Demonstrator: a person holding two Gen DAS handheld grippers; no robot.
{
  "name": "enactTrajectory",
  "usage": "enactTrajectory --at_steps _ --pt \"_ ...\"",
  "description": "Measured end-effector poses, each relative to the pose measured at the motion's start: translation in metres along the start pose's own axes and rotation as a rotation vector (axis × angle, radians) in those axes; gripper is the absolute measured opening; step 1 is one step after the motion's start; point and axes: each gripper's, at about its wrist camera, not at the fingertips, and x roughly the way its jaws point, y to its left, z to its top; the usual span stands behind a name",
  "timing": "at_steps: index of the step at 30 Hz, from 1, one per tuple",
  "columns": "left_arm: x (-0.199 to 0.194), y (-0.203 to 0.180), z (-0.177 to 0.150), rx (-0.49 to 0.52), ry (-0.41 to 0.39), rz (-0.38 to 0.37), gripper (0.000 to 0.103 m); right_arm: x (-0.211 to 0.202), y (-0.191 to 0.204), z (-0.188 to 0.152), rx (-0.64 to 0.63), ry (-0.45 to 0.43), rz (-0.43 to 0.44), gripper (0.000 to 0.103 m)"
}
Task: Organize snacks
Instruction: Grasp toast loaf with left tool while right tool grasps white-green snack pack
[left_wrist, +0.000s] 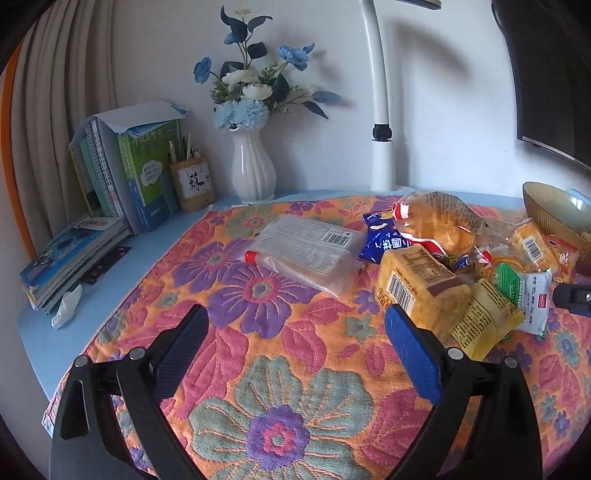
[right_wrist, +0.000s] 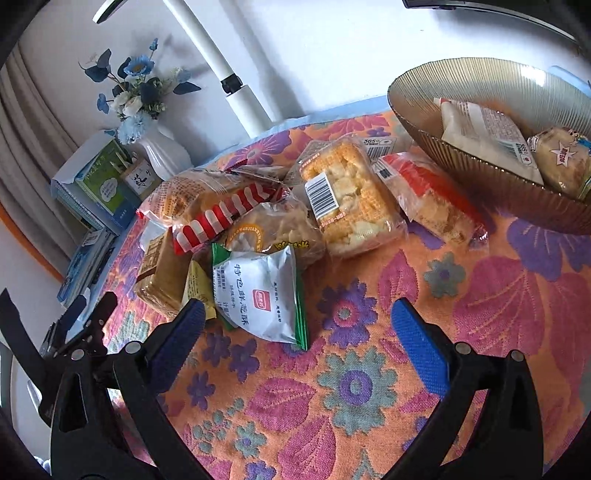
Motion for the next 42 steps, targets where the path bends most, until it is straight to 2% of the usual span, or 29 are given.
enactTrajectory --at_steps 3,6,7,9,10,12,14,15,16,17,18,23,24,27,30,33,35,38,40,42 --pt "-0.002 -0.004 0.003 0.012 0.006 0.037 0.095 0.0 0.0 0.0 0.002 0.003 -0.012 0.1" --pt "-0.028 -0.026 0.02 0.048 -0.059 0.027 0.095 0.0 0.005 -0.001 -0.018 -0.003 -0.023 0.1" --pt "-0.032 -0.033 0.026 0.058 -0.056 -0.006 0.097 0.0 0.008 -0.001 -0.032 -0.01 -0.026 0.1" --pt "-0.026 -0.043 0.039 0.041 -0.007 -0.129 0.097 -0.001 0.012 -0.002 -0.051 -0.02 -0.027 0.1" --pt "-0.015 -0.046 0.044 0.006 0.04 -0.194 0.097 -0.002 0.014 -0.002 -0.061 -0.028 -0.035 0.1" --pt "0.009 -0.05 0.051 -0.043 0.14 -0.276 0.095 -0.005 0.016 -0.003 -0.074 -0.046 -0.046 0.1" --pt "0.031 -0.052 0.053 -0.084 0.209 -0.314 0.086 -0.006 0.017 -0.003 -0.08 -0.059 -0.057 0.1" --pt "0.041 -0.054 0.052 -0.092 0.247 -0.324 0.068 -0.007 0.017 -0.003 -0.082 -0.062 -0.057 0.1" --pt "0.048 -0.054 0.049 -0.105 0.28 -0.329 0.059 -0.008 0.018 -0.002 -0.087 -0.071 -0.056 0.1" --pt "0.054 -0.053 0.046 -0.124 0.305 -0.333 0.056 -0.009 0.018 -0.002 -0.092 -0.08 -0.056 0.1" --pt "0.059 -0.051 0.042 -0.143 0.316 -0.344 0.049 -0.01 0.018 -0.002 -0.094 -0.089 -0.053 0.1" --pt "0.052 -0.028 0.032 -0.202 0.323 -0.415 0.037 -0.012 0.015 -0.001 -0.09 -0.098 -0.018 0.1" --pt "0.053 -0.02 0.028 -0.227 0.348 -0.444 0.04 -0.011 0.015 0.0 -0.087 -0.095 -0.013 0.1" --pt "0.058 0.007 0.013 -0.326 0.393 -0.492 0.058 -0.011 0.012 0.0 -0.068 -0.081 -0.002 0.1" --pt "0.063 0.028 0.004 -0.371 0.379 -0.458 0.06 -0.013 0.006 0.001 -0.039 -0.081 0.017 0.1" --pt "0.073 0.049 -0.001 -0.444 0.41 -0.428 0.058 -0.013 -0.001 0.002 -0.008 -0.078 0.037 0.1" --pt "0.075 0.06 -0.002 -0.477 0.419 -0.442 0.058 -0.013 -0.005 0.002 0.009 -0.076 0.041 0.1" --pt "0.069 0.055 0.004 -0.416 0.38 -0.464 0.063 -0.013 -0.006 0.002 0.015 -0.079 0.04 0.1" --pt "0.069 0.039 0.009 -0.353 0.375 -0.49 0.083 -0.012 -0.005 0.002 0.009 -0.072 0.029 0.1" --pt "0.072 0.023 0.011 -0.291 0.377 -0.477 0.087 -0.01 -0.003 0.002 -0.002 -0.064 0.032 0.1"
